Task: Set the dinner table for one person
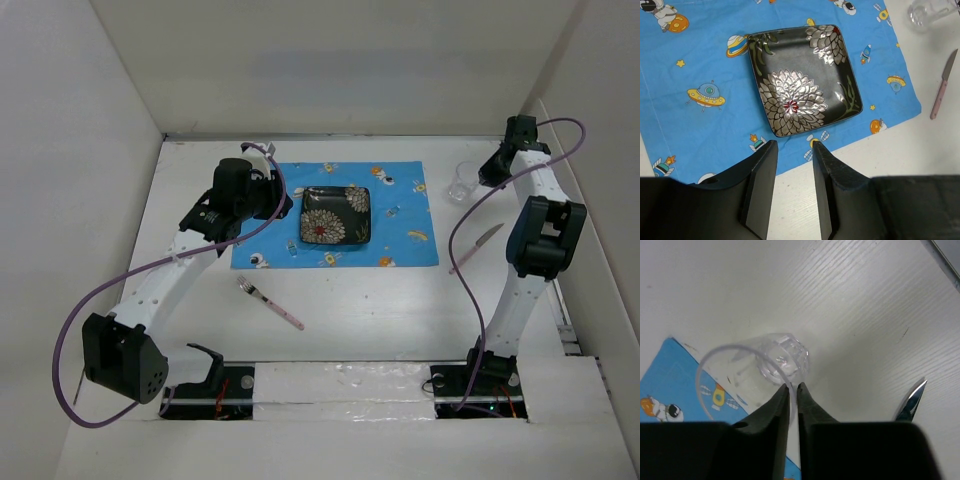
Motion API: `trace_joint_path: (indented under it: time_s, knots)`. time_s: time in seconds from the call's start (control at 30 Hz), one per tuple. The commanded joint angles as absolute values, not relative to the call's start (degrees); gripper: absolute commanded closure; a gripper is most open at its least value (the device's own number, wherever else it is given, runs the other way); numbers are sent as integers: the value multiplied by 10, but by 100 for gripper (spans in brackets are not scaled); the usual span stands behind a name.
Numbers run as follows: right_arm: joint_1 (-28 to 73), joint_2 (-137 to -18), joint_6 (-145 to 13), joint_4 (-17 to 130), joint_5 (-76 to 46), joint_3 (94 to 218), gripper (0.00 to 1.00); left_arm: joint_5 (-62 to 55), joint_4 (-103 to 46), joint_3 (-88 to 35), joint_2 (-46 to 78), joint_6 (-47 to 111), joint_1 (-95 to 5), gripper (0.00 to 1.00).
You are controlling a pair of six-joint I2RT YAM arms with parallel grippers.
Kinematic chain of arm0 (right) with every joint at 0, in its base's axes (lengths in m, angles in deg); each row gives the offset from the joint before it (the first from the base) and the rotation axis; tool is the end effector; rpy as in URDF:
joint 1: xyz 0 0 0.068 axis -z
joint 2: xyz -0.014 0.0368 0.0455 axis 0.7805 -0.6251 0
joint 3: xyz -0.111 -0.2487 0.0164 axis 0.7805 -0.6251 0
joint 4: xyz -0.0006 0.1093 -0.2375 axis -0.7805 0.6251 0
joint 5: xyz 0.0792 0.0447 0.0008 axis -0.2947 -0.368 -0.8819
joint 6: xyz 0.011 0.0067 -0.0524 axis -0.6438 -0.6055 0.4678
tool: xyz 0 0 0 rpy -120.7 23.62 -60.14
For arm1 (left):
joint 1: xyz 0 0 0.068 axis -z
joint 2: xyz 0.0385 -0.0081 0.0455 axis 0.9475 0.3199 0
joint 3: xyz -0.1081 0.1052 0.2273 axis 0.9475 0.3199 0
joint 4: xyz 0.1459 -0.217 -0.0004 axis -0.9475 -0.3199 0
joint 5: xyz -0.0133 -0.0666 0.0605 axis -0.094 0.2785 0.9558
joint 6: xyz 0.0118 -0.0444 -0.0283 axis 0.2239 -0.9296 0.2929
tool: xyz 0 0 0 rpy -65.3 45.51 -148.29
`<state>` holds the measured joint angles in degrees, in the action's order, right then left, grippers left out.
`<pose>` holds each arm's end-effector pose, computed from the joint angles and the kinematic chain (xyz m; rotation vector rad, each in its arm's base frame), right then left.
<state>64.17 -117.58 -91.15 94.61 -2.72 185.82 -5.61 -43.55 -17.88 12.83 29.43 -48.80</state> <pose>0.4598 -0.1077 0.2411 0.9875 2.3166 0.0378 0.2676 -0.1181 0.3469 0.2745 1.9661 -0.5946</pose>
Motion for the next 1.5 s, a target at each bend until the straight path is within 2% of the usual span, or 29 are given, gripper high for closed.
trace_joint_path:
  time_s: [0.0, 0.03, 0.33, 0.7, 1.03, 1.4, 1.47]
  knots:
    - [638, -1176, -905, 945, -25, 1878, 96, -55, -422, -178, 119, 302, -484, 69]
    - [638, -1175, -902, 952, -23, 1882, 100, -56, -421, -181, 119, 302, -484, 69]
    - [588, -1111, -883, 939, -47, 1919, 100, -56, -420, -188, 133, 299, -484, 69]
    - [496, -1189, -873, 994, -62, 2013, 100, -57, -420, -189, 135, 300, -484, 69]
    - [463, -1288, -864, 1057, -2, 2153, 100, -56, -422, -184, 132, 301, -484, 69]
    - [452, -1317, -848, 1062, 26, 2148, 100, -51, -422, -182, 131, 302, -484, 69]
    - [452, -1318, -850, 1061, 18, 2152, 86, -51, -422, -182, 133, 302, -484, 69]
